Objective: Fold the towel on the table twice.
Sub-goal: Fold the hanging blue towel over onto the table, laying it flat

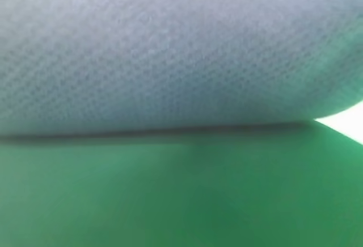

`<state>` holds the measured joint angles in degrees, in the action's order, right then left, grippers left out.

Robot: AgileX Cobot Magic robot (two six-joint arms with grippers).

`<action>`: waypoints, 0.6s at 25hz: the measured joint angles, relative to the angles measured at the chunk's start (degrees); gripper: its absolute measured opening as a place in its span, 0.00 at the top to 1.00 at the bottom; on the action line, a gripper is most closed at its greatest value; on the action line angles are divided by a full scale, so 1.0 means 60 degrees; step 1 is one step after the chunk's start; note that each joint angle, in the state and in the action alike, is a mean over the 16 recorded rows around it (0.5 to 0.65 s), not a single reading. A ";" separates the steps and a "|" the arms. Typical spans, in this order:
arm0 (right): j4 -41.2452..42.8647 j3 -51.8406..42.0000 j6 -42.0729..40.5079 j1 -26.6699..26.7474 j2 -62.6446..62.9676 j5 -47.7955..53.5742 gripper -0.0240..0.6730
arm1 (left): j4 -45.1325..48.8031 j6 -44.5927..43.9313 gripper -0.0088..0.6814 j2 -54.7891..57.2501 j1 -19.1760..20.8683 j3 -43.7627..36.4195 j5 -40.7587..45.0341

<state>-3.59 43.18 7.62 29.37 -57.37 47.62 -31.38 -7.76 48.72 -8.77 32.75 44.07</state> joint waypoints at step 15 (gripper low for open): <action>0.0699 0.1638 -0.0407 -0.0634 -0.3541 -0.2084 0.97 | -0.0095 -0.0828 0.99 0.4642 0.0000 0.2419 -0.2052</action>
<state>0.60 53.00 5.18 25.57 -78.62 35.12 -31.95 -12.73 76.58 -8.77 47.26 31.75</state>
